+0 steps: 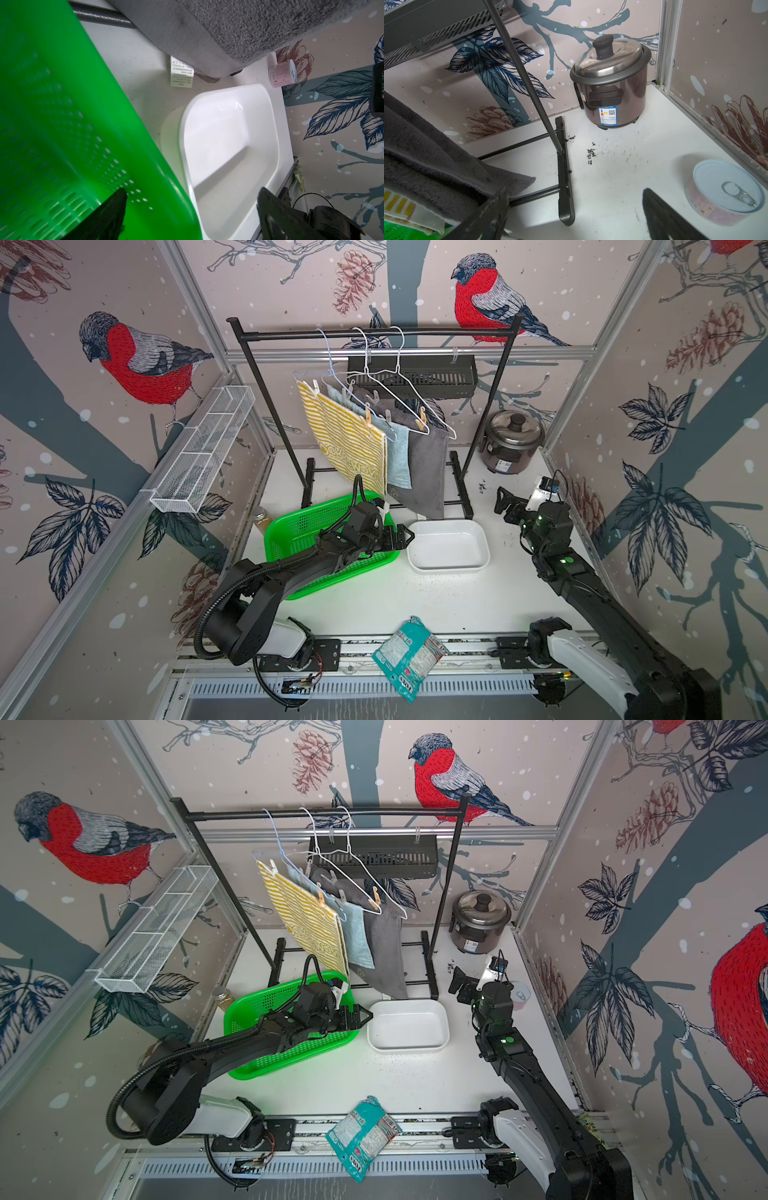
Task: Remove the clothespins securing towels to the hanger
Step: Adjust the basket at the center of the board, then pick up the hanger from the clothesline.
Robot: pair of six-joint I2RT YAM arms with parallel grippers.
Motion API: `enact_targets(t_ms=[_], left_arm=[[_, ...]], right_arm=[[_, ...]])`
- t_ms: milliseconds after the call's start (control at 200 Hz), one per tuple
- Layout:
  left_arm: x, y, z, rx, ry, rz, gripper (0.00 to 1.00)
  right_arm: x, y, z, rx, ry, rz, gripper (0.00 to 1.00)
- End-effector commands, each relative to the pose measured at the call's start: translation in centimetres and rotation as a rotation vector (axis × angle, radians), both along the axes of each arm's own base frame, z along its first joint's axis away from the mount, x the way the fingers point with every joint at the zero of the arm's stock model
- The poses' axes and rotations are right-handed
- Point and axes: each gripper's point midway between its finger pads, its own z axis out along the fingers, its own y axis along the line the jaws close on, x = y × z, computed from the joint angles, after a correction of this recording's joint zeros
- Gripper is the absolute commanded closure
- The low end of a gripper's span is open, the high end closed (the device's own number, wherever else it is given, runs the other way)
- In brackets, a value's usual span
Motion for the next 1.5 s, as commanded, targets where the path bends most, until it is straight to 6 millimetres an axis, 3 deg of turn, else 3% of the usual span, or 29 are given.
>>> enact_targets(t_ms=[0, 425, 690, 895, 1216, 1361, 1496], left_arm=[[-1.0, -0.8, 0.1, -0.003, 0.022, -0.005, 0.03], [-5.8, -5.8, -1.0, -0.012, 0.089, -0.144, 0.03], [-7.3, -6.7, -0.6, -0.025, 0.092, -0.193, 0.03], [-7.6, -7.0, 0.9, -0.055, 0.044, -0.224, 0.03], [-4.4, -3.9, 7.4, -0.006, -0.172, -0.078, 0.03], [-3.1, -1.0, 10.4, -0.032, -0.233, 0.035, 0.03], [-1.9, 3.0, 13.8, -0.072, -0.309, 0.194, 0.03]], right_arm=[[0.2, 0.1, 0.7, 0.001, -0.022, 0.003, 0.00], [0.5, 0.5, 0.6, 0.001, -0.013, 0.014, 0.00], [0.7, 0.6, 0.5, -0.008, -0.006, 0.018, 0.00], [1.0, 0.8, 0.7, -0.024, 0.007, 0.025, 0.00], [1.4, 3.1, 3.1, -0.044, 0.018, 0.159, 0.00], [1.1, 4.3, 4.7, -0.052, 0.003, 0.231, 0.00], [0.6, 4.9, 6.6, -0.063, -0.026, 0.274, 0.00]])
